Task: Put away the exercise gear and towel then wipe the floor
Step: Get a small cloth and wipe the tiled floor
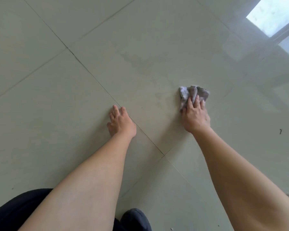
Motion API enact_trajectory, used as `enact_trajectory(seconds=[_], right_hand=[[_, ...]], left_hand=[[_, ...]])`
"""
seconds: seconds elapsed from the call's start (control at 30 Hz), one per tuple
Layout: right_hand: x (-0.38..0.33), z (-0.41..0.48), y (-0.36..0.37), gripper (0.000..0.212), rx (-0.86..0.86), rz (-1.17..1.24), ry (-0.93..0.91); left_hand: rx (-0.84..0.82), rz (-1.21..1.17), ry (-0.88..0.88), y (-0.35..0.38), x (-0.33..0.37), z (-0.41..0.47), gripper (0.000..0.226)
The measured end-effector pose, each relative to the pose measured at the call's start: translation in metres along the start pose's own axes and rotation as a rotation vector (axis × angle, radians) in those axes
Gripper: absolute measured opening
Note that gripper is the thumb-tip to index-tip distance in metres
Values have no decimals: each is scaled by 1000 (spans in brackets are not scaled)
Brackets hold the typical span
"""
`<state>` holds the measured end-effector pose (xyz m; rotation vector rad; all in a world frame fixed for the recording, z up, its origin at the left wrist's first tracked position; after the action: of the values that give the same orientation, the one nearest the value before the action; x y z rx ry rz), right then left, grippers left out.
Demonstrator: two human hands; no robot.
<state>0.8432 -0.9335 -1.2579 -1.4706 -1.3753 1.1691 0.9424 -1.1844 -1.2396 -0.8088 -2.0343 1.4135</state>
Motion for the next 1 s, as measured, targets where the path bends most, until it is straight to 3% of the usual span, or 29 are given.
enact_trajectory(seconds=[0.1, 0.23, 0.37, 0.57, 0.73, 0.8, 0.87, 0.93, 1.0], right_hand=[[-30, -62, 11, 63, -75, 5, -202], [-54, -141, 24, 67, -220, 3, -364], [-34, -122, 32, 57, -130, 23, -483], [12, -5, 3, 60, -19, 10, -207], [-37, 52, -9, 62, -45, 68, -94], [-77, 45, -2, 61, -19, 75, -260], [-117, 14, 13, 60, -4, 98, -535], [-145, -27, 32, 60, -21, 88, -802], [-151, -47, 43, 59, -59, 68, -990]], left_hand=[[-53, -122, -160, -4, 22, 6, 59], [-117, -120, -212, -2, 41, 1, 60], [-91, -36, -142, 13, 35, 2, 64], [45, 29, 46, 21, 18, -5, 77], [159, -49, 253, 7, -9, 15, 63], [271, -204, 256, -7, -16, 33, 58], [382, -317, 139, -26, -31, 58, 60], [461, -302, 19, -42, -49, 77, 62], [440, -258, -41, -48, -62, 85, 62]])
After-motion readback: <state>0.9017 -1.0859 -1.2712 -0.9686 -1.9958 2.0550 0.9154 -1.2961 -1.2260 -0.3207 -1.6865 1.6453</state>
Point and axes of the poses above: each hand's wrist, its own z-axis towards the middle knuckle, its own y-axis out of the palm, x = y × z, the point moved 4 cm from there along z, towards the middle knuckle, and after that the axes turned 14 degrees about x, right-handed, at the moved point
